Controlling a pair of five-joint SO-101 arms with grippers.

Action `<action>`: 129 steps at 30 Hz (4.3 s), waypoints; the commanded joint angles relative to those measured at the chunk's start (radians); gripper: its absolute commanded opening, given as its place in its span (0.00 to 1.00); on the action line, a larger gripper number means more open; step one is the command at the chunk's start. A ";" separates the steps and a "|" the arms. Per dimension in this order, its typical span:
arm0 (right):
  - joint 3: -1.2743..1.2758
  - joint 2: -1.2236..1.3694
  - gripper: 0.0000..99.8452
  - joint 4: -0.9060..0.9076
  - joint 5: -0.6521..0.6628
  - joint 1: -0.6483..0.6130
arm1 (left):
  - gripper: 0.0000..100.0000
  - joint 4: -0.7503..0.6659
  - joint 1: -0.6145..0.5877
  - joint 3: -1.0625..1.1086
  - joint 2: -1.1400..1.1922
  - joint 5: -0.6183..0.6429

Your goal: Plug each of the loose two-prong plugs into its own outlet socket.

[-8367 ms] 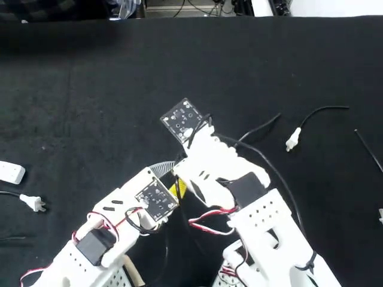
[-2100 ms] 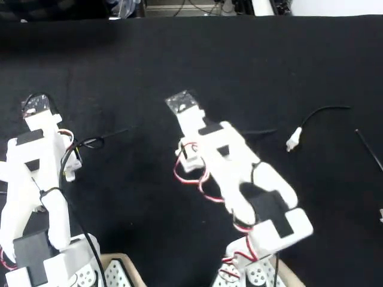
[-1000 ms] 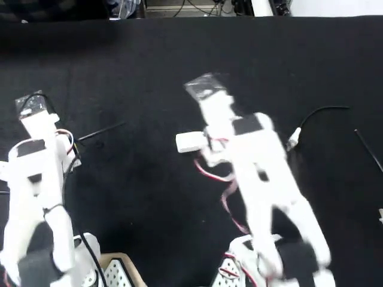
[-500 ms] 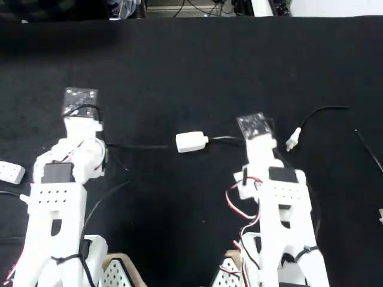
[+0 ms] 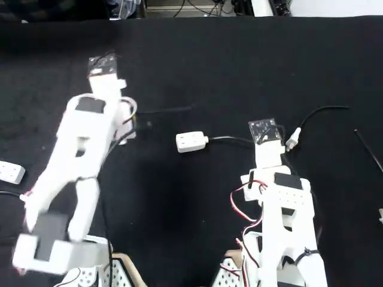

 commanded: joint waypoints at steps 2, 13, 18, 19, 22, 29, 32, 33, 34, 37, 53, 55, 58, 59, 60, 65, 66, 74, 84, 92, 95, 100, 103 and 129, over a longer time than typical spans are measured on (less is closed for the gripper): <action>0.008 -0.021 0.01 -0.031 0.006 0.011 | 0.03 0.020 0.073 -0.229 0.138 0.118; 0.010 -0.021 0.01 -0.038 0.006 0.011 | 0.03 0.054 0.079 -0.246 0.149 0.374; 0.013 -0.021 0.01 -0.052 0.006 0.011 | 0.03 0.098 0.068 -0.237 0.147 0.420; 0.015 -0.021 0.01 -0.054 0.006 0.011 | 0.03 0.100 0.068 -0.236 0.147 0.465; 0.015 -0.021 0.01 -0.055 0.006 0.011 | 0.03 0.143 0.071 -0.234 0.126 0.548; 0.016 -0.021 0.01 -0.057 0.006 -0.002 | 0.03 0.227 0.177 -0.231 0.046 0.674; 0.018 -0.021 0.01 -0.057 0.006 -0.003 | 0.03 0.192 0.219 -0.229 0.054 0.700; 0.018 -0.021 0.01 -0.057 0.006 -0.003 | 0.03 0.180 0.223 -0.231 0.064 0.701; 0.018 -0.021 0.01 -0.057 0.006 -0.003 | 0.03 0.164 0.225 -0.232 0.077 0.701; 0.018 -0.021 0.01 -0.057 0.006 -0.003 | 0.03 0.106 0.222 -0.232 0.115 0.703; 0.018 -0.021 0.01 -0.072 -0.044 -0.006 | 0.03 -0.005 0.263 -0.229 0.153 0.493; 0.018 -0.021 0.01 -0.072 -0.043 -0.006 | 0.03 -0.009 0.312 -0.229 0.153 0.486; 0.018 -0.021 0.01 -0.072 -0.043 -0.006 | 0.03 -0.061 0.397 -0.197 0.155 0.468; 0.019 -0.021 0.01 -0.072 -0.043 -0.006 | 0.03 -0.101 0.415 -0.168 0.155 0.457; 0.019 -0.021 0.01 -0.072 -0.043 -0.006 | 0.03 -0.150 0.429 -0.134 0.155 0.448; 0.024 -0.022 0.01 -0.075 -0.043 -0.006 | 0.03 -0.399 0.433 0.018 0.153 0.333; 0.024 -0.022 0.01 -0.075 -0.043 -0.006 | 0.03 -0.428 0.433 0.036 0.153 0.308; 0.024 -0.022 0.01 -0.077 -0.043 -0.012 | 0.03 -0.439 0.406 0.038 0.141 0.198; 0.027 -0.022 0.01 -0.078 -0.043 -0.032 | 0.03 -0.181 0.343 -0.191 0.152 0.198; 0.027 -0.022 0.01 -0.080 -0.043 -0.034 | 0.03 -0.249 0.326 -0.220 0.265 0.153; 0.027 -0.022 0.01 -0.080 -0.043 -0.034 | 0.03 -0.247 0.325 -0.262 0.342 0.155; 0.027 -0.022 0.01 -0.080 -0.043 -0.034 | 0.03 -0.241 0.329 -0.278 0.371 0.160; 0.027 -0.022 0.01 -0.080 -0.043 -0.034 | 0.03 -0.232 0.331 -0.280 0.371 0.161; 0.027 -0.022 0.01 -0.080 -0.043 -0.034 | 0.03 -0.204 0.341 -0.216 0.480 0.387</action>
